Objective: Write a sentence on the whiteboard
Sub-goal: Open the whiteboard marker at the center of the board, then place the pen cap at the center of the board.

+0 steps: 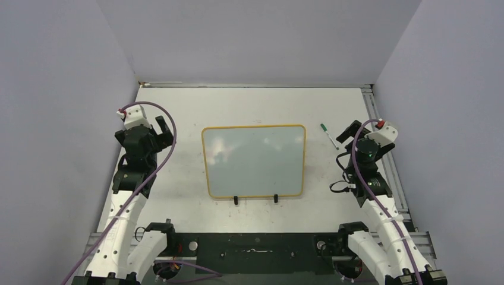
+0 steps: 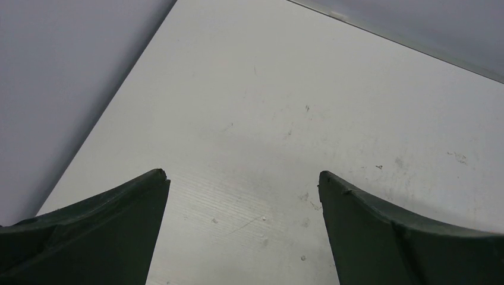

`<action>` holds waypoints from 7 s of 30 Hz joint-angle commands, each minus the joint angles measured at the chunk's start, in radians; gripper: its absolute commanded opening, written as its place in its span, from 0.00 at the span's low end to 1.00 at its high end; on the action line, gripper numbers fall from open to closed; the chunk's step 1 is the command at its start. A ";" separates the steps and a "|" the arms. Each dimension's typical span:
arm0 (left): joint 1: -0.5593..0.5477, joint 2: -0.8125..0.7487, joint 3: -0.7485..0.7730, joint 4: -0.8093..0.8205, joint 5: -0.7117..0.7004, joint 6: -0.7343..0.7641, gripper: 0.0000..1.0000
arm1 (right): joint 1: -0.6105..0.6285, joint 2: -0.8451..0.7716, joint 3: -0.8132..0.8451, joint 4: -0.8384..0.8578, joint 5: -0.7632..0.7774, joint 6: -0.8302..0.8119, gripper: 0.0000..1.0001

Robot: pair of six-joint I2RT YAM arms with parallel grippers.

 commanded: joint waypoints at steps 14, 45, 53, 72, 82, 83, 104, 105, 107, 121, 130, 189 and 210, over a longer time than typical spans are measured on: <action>0.004 -0.018 0.014 0.033 0.050 -0.005 0.96 | -0.110 0.431 0.148 0.048 -0.349 -0.018 0.90; 0.004 -0.031 -0.019 0.079 0.218 0.013 0.96 | -0.157 1.088 0.515 -0.224 -0.510 -0.208 0.28; 0.000 -0.045 -0.041 0.117 0.312 0.046 0.96 | -0.156 0.950 0.493 -0.218 -0.533 -0.160 0.05; -0.256 -0.095 0.105 0.189 0.576 0.346 0.96 | 0.247 0.497 0.826 -0.531 -0.951 -0.302 0.05; -0.634 -0.120 0.085 0.035 0.551 0.591 0.96 | 0.571 0.510 0.852 -0.789 -1.072 -0.351 0.05; -0.660 -0.128 0.074 0.028 0.550 0.603 0.96 | 0.589 0.517 0.848 -0.811 -1.070 -0.350 0.05; -1.226 -0.028 -0.096 -0.093 0.122 0.723 0.96 | 0.767 0.621 0.748 -1.028 -1.129 -0.349 0.05; -1.230 -0.025 -0.100 -0.088 0.122 0.724 0.99 | 0.770 0.619 0.750 -1.031 -1.141 -0.350 0.05; -1.235 -0.025 -0.107 -0.084 0.122 0.724 0.88 | 0.777 0.611 0.755 -1.035 -1.157 -0.352 0.05; -1.280 0.008 -0.104 -0.062 0.103 0.696 0.11 | 0.789 0.559 0.747 -1.026 -1.187 -0.363 0.05; -1.264 -0.013 -0.148 -0.007 0.127 0.533 0.00 | 0.763 0.488 0.646 -0.848 -1.174 -0.258 0.45; -1.096 -0.071 -0.193 0.057 0.167 0.502 0.00 | 0.690 0.273 0.760 -0.852 -0.973 -0.246 0.05; -0.593 -0.094 0.056 -0.062 -0.054 0.112 0.00 | 0.686 0.076 0.596 -0.340 -0.488 -0.205 0.05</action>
